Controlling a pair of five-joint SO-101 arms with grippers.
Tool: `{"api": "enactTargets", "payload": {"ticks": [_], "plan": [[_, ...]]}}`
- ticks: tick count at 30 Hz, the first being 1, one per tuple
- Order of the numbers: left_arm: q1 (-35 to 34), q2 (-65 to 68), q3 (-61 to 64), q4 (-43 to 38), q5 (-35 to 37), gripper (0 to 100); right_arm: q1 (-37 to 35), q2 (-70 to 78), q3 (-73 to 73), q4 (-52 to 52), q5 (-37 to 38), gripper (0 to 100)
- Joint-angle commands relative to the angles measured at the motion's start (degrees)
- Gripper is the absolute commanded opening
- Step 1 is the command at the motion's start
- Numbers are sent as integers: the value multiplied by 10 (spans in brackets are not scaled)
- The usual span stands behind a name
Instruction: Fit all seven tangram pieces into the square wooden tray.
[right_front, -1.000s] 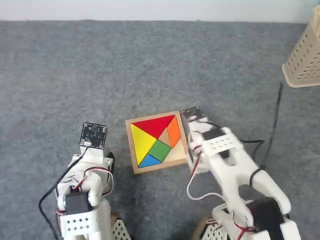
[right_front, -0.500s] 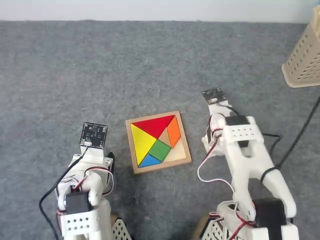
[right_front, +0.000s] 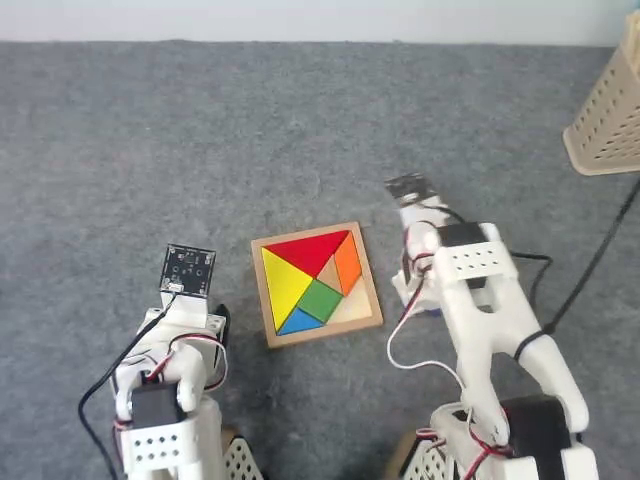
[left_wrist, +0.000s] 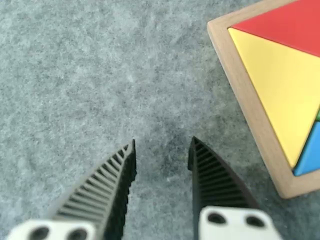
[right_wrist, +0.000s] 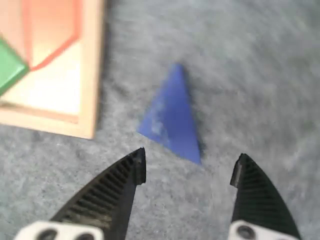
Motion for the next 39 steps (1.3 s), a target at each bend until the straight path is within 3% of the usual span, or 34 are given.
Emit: {"api": "enactTargets", "payload": {"ticks": [1,21,27,39], "plan": [[3,-11,-6,4,-2,167,-47,0,-22,-20,60,275],[3,-11,-6,4,-2,167,-70,1,88,-110,125,273],[3,-11,-6,4,-2,167,-68,58,84,-135,157,213],[3,-11,-6,4,-2,167,36,165,-25,-114,134,209]]}}
